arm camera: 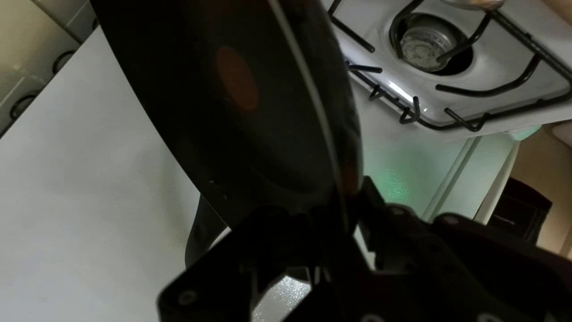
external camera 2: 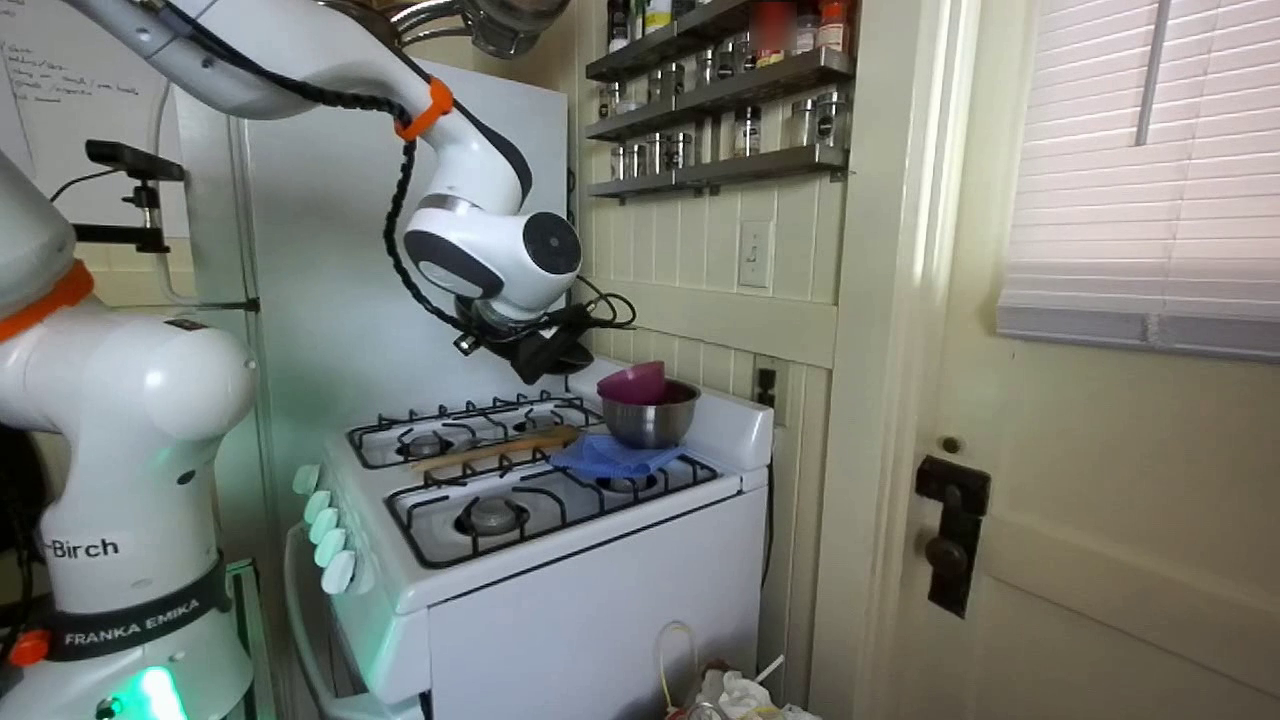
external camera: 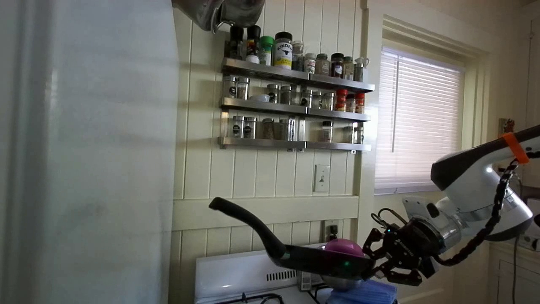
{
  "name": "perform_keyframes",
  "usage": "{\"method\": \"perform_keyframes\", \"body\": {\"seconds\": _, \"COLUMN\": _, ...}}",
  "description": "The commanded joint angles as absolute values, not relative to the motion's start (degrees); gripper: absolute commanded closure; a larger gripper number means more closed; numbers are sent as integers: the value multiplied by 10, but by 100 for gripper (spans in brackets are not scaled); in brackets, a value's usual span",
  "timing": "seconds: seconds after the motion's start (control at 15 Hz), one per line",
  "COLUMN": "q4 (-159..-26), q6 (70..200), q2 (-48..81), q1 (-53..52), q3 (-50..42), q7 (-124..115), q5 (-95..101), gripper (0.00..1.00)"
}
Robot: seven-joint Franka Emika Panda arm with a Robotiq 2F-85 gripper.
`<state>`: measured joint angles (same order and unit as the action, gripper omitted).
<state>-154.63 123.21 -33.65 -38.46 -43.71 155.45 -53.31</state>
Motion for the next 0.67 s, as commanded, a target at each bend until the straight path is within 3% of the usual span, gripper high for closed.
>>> {"method": "perform_keyframes", "body": {"seconds": 0.0, "q4": -1543, "q6": 1217, "q2": -382, "q1": -440, "q3": -521, "q7": 1577, "q5": -567, "gripper": 98}}
{"method": "perform_keyframes", "body": {"seconds": 0.33, "q4": -1535, "q6": 1219, "q2": -389, "q1": -493, "q3": -588, "q7": 1577, "q5": -568, "gripper": 98}}
{"method": "perform_keyframes", "body": {"seconds": 0.4, "q4": -1534, "q6": 1229, "q2": -371, "q1": -494, "q3": -579, "q7": 1573, "q5": -567, "gripper": 98}}
{"method": "perform_keyframes", "body": {"seconds": 0.47, "q4": -1544, "q6": 1233, "q2": -372, "q1": -477, "q3": -575, "q7": 1554, "q5": -549, "gripper": 91}}
{"method": "perform_keyframes", "body": {"seconds": 0.6, "q4": -1538, "q6": 1183, "q2": -311, "q1": -425, "q3": -525, "q7": 1586, "q5": -599, "gripper": 91}}
